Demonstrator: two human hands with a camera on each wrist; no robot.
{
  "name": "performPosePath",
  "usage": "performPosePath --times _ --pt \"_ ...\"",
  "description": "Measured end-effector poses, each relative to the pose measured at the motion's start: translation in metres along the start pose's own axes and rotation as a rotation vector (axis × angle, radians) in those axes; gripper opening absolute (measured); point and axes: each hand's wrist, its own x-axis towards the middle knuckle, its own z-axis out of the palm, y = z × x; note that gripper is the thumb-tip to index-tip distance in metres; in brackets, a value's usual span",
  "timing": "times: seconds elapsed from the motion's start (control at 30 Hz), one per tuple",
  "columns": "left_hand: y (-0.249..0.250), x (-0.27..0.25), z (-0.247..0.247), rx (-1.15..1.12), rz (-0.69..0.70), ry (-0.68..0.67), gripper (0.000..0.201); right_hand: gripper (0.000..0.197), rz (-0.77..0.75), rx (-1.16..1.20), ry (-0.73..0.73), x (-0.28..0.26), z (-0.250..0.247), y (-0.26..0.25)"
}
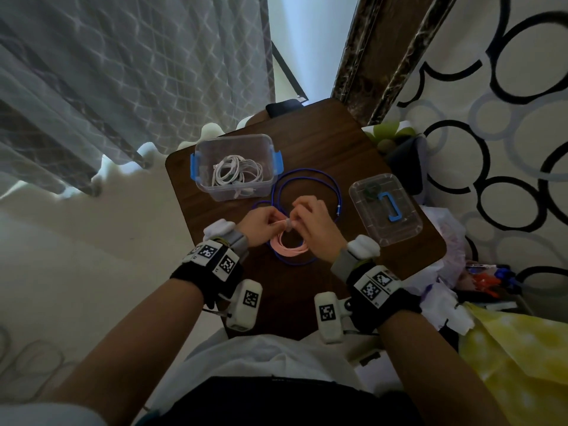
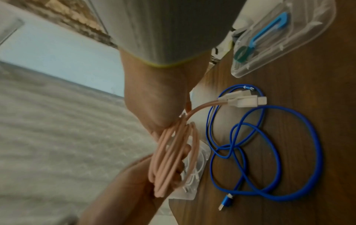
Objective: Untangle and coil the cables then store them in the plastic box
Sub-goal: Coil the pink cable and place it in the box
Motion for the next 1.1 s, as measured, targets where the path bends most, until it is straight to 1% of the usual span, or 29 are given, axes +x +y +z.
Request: performPosePath --times 0.03,0.1,0.23,0.33,0.4,0.43,0.53,0.6,0.67,0.73,0.77,0.83,0.9,0.93,0.97,1.0,1.07,1.1 --pt "0.001 0.0 0.002 0.005 -0.013 -0.005 0.023 0.017 -0.063 -0.037 -0.014 -0.002 0.0 0.002" --pt "0.002 0.001 0.006 0.013 -0.028 -0.008 0.022 0.011 -0.125 -0.011 -0.032 -0.007 -0.003 0.002" --pt "0.012 0.007 0.006 0.021 -0.026 -0.025 0.018 0.005 -0.129 0.092 -0.041 -0.008 -0.014 0.006" --pt "0.031 0.013 0.018 0.055 -0.006 -0.101 0.018 0.006 -0.114 0.126 -0.062 -0.02 -0.025 0.022" --pt "0.044 0.014 0.036 0.062 0.068 -0.159 0.015 0.007 -0.019 0.214 -0.027 -0.035 -0.032 0.036" --pt "0.054 0.015 0.048 0.063 0.127 -0.173 0.013 0.005 0.047 0.266 0.02 -0.045 -0.038 0.046" --pt "0.073 0.021 0.066 0.1 0.26 -0.126 0.01 0.01 0.243 0.36 0.13 -0.061 -0.046 0.063" --pt "0.089 0.029 0.086 0.124 0.3 -0.129 0.011 0.01 0.39 0.431 0.196 -0.076 -0.05 0.078" --pt "0.099 0.033 0.113 0.151 0.312 -0.162 0.015 0.009 0.494 0.439 0.242 -0.095 -0.051 0.093" --pt "0.107 0.034 0.143 0.187 0.316 -0.183 0.02 0.005 0.569 0.442 0.249 -0.119 -0.053 0.111" --pt "0.11 0.034 0.156 0.207 0.323 -0.18 0.021 0.007 0.605 0.489 0.241 -0.129 -0.055 0.121" --pt "0.12 0.036 0.178 0.212 0.345 -0.151 0.02 0.014 0.677 0.678 0.183 -0.149 -0.058 0.143" --pt "0.128 0.036 0.188 0.231 0.393 -0.121 0.019 0.012 0.718 0.853 0.127 -0.16 -0.058 0.154" --pt "0.133 0.038 0.198 0.243 0.402 -0.116 0.019 0.01 0.726 0.942 0.15 -0.167 -0.058 0.16" --pt "0.136 0.038 0.206 0.24 0.392 -0.107 0.021 0.009 0.73 1.002 0.211 -0.17 -0.056 0.163" --pt "0.138 0.038 0.215 0.217 0.351 -0.101 0.022 0.009 0.73 1.029 0.306 -0.173 -0.053 0.163" --pt "0.14 0.035 0.23 0.127 0.21 -0.099 0.024 0.01 0.731 0.95 0.473 -0.173 -0.048 0.164" --pt "0.139 0.034 0.235 0.083 0.145 -0.105 0.025 0.013 0.733 0.909 0.515 -0.171 -0.046 0.163"
